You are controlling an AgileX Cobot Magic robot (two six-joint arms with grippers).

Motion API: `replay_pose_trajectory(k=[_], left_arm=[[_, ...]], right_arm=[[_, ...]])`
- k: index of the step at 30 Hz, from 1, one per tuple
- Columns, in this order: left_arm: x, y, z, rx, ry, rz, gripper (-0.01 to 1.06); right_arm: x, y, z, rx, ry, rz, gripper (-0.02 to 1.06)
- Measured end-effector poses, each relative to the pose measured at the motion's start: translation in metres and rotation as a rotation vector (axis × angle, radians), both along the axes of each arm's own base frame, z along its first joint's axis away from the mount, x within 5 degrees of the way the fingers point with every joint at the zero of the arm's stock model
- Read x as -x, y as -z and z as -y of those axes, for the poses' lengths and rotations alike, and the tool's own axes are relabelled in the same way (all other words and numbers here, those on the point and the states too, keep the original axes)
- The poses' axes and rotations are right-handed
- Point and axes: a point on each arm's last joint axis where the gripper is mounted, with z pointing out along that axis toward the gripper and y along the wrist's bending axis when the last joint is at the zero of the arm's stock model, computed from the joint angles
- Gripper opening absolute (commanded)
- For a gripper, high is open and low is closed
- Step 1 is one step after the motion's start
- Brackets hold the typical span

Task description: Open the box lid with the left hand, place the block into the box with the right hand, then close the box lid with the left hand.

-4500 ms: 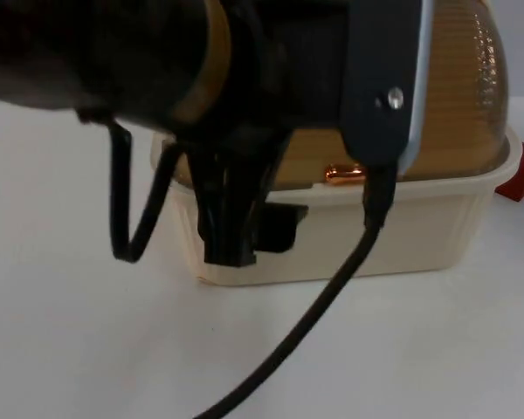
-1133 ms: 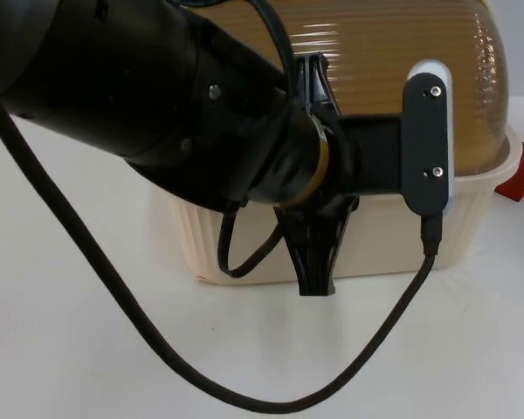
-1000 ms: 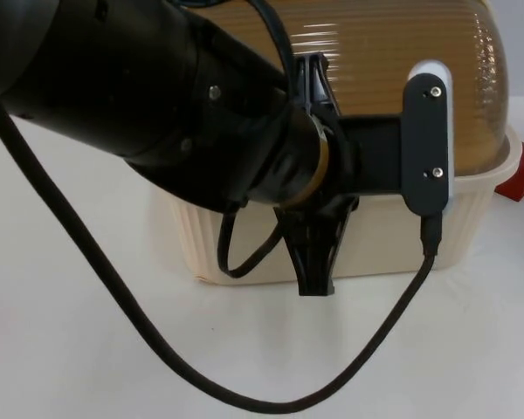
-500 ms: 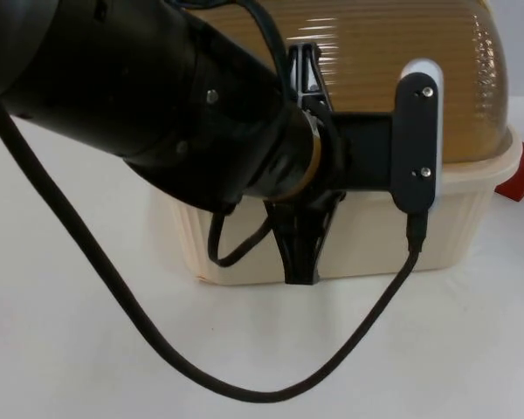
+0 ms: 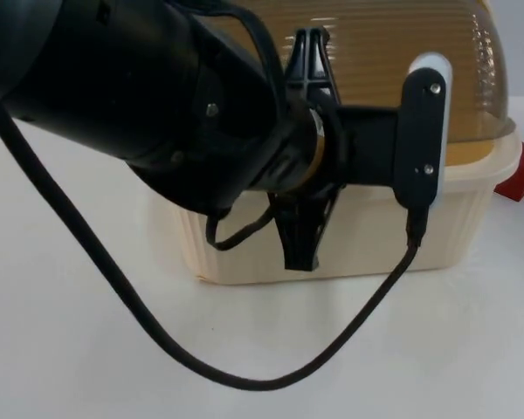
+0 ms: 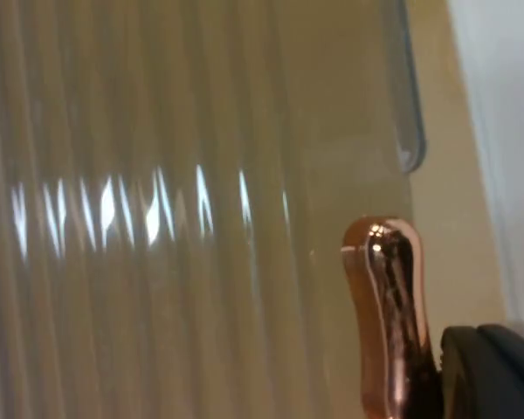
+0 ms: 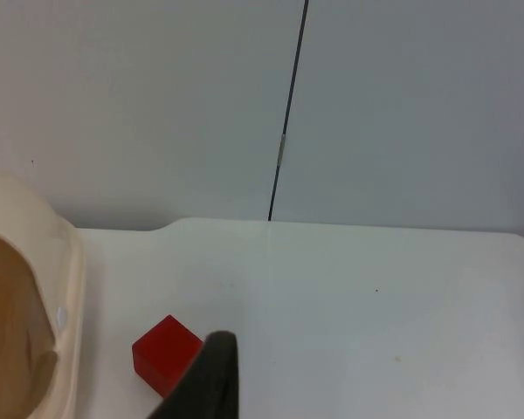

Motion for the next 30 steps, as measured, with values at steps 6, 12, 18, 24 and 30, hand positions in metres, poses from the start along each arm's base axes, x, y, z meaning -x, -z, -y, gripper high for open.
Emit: replay_pose_trajectory(k=[6,12,18,24,30], left_arm=[[-0.005,-0.010,0.003,0.031,-0.040,0.047,0.00],[-0.017,-0.030,0.007,0.062,-0.099,0.133,0.00],[-0.026,-0.044,0.010,0.108,-0.108,0.155,0.00],[-0.053,-0.049,-0.007,0.133,-0.168,0.157,0.00],[-0.058,-0.048,-0.013,0.155,-0.200,0.133,0.00]], right_arm=[[0.000,0.000,0.000,0.000,0.000,0.000,1.05],[0.000,0.000,0.000,0.000,0.000,0.000,1.05],[0.000,0.000,0.000,0.000,0.001,-0.002,1.05],[0.000,0.000,0.000,0.000,0.001,-0.002,1.05],[0.000,0.000,0.000,0.000,0.001,-0.002,1.05]])
